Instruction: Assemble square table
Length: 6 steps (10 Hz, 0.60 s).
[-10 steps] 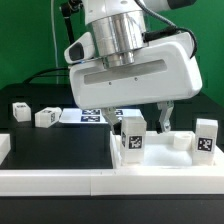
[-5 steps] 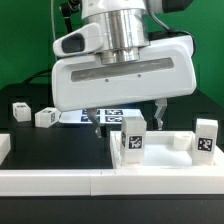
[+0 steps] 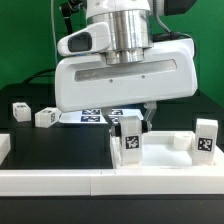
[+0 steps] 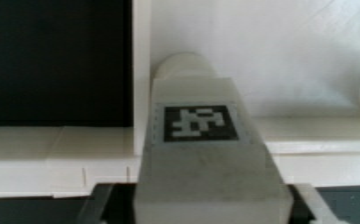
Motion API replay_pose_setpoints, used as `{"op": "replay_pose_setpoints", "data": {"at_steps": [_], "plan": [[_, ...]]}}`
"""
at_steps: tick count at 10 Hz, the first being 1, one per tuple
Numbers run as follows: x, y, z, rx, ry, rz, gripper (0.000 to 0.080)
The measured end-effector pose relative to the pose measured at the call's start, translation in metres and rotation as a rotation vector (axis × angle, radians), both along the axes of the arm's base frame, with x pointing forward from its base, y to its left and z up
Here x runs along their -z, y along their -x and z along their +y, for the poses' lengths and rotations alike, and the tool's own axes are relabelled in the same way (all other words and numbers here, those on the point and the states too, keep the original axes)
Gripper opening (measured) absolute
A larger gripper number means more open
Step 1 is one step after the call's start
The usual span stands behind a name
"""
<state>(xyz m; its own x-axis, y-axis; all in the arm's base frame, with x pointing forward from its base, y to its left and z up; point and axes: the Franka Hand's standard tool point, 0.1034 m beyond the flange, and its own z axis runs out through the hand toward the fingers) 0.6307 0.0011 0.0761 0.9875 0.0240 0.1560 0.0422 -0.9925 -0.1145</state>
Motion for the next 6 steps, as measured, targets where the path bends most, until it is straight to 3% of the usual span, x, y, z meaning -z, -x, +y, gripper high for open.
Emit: {"op": "replay_pose_setpoints", "data": {"at_steps": [2,6], "plan": [[0.0001,0.0,-0.0027,0.166,-0.03,0.019,0.0288],[0.0014,0.0059,-0.0064,0.936,-0.172,0.121,0.0291]]}}
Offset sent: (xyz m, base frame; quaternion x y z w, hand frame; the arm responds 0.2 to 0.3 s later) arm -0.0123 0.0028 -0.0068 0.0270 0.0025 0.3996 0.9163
